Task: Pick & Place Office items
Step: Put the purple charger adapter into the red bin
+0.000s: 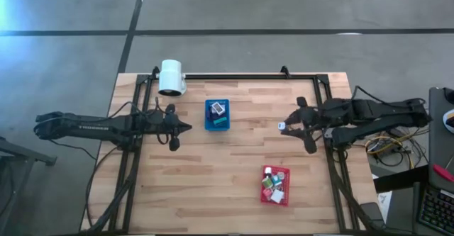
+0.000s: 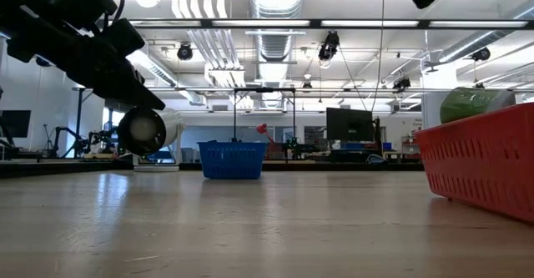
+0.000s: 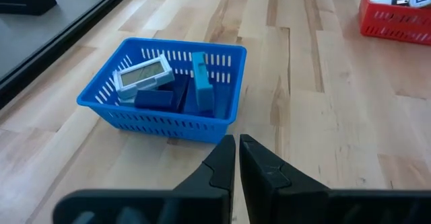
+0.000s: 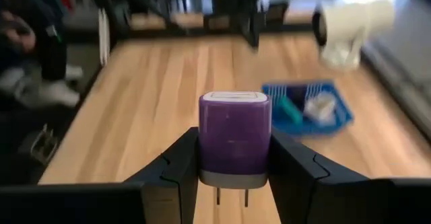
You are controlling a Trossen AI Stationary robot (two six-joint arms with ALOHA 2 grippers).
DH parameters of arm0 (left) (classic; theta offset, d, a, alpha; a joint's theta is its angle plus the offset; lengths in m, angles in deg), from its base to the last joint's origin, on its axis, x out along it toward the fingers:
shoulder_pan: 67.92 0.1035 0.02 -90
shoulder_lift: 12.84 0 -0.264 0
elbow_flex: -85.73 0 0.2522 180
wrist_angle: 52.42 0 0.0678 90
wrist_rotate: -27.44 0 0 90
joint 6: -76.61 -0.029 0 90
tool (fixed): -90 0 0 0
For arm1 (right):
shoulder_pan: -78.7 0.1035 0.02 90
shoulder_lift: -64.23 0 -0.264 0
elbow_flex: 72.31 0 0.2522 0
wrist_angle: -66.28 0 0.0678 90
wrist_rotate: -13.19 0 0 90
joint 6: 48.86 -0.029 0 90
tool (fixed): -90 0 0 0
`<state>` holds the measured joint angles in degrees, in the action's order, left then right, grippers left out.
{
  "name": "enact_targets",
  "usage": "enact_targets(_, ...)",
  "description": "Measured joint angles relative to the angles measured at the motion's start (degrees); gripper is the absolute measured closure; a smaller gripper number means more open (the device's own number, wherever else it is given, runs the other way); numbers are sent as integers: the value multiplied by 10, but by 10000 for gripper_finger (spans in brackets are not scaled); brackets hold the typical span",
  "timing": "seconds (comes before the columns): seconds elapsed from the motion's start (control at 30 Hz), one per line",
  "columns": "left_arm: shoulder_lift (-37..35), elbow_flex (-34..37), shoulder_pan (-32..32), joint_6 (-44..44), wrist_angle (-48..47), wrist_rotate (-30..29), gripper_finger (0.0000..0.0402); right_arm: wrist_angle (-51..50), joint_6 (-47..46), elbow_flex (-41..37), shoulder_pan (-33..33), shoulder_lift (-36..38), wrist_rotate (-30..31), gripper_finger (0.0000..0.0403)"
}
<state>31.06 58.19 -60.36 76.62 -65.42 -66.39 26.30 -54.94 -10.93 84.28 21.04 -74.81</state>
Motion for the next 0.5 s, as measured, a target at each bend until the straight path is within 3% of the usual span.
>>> enact_targets(0.37,0,0,0,0,2,0,374,-264,-199,163,139,-141,73,275)
enact_targets(0.5,0,0,0,4,2,0,374,-337,-290,199,190,-212,74,275)
